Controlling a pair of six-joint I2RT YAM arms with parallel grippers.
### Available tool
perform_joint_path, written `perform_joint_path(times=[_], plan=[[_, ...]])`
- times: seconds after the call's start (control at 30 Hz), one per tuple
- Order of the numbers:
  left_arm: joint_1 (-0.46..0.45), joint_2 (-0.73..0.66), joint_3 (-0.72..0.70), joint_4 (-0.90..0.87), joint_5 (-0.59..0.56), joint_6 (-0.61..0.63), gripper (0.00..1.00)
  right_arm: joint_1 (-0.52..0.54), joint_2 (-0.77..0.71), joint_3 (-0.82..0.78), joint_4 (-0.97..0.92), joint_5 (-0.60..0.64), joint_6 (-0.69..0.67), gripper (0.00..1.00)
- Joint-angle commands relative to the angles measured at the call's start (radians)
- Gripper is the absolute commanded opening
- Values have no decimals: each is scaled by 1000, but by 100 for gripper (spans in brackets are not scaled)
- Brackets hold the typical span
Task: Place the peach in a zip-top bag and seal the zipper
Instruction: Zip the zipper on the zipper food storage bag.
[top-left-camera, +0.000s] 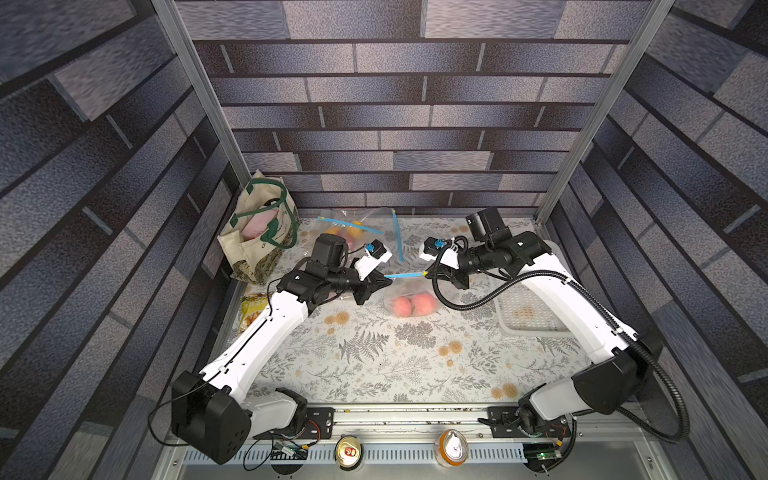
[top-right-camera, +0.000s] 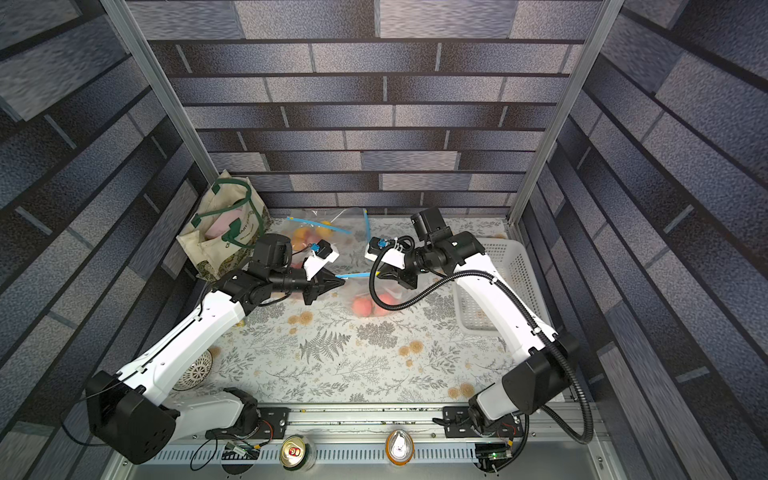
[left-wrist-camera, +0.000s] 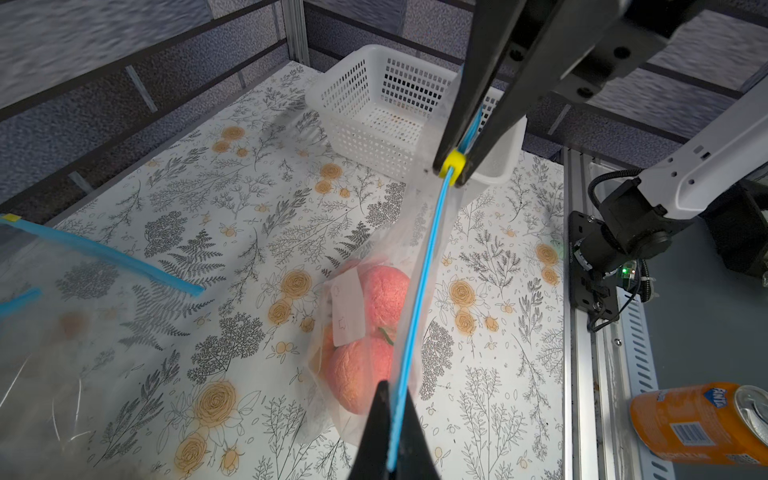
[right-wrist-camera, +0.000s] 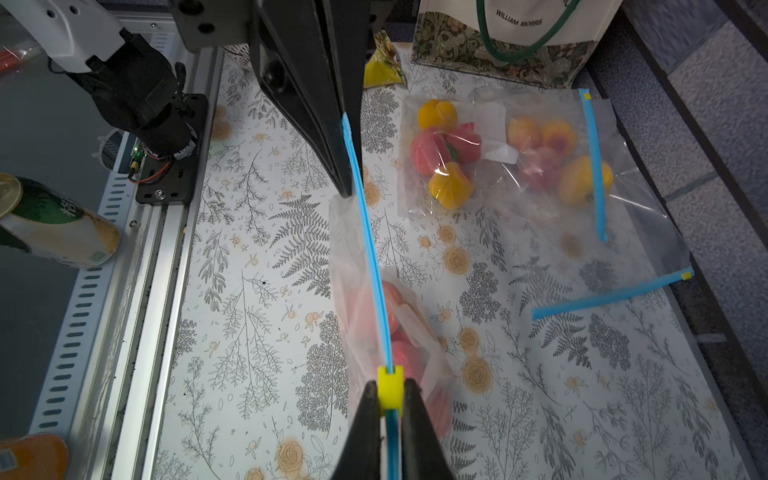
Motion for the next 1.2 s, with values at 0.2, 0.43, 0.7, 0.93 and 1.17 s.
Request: perform_joint_path(times=[0.2, 0.43, 0.7, 0.93, 1.17], plan=[[60, -9, 2, -13, -25, -50, 0, -122, -81, -78, -55, 97, 26, 9], [86, 4, 24, -24, -3, -55, 0, -227, -147, -153, -34, 97, 58, 9], [86, 15, 37, -39, 7, -51, 0, -297, -183, -198, -22, 100, 61, 10], [83, 19, 29, -29, 11, -56, 0, -314, -196, -199, -19, 93, 58, 12], [49, 18, 34, -32, -9, -59, 0, -315, -188, -189, 8, 39, 95, 24]])
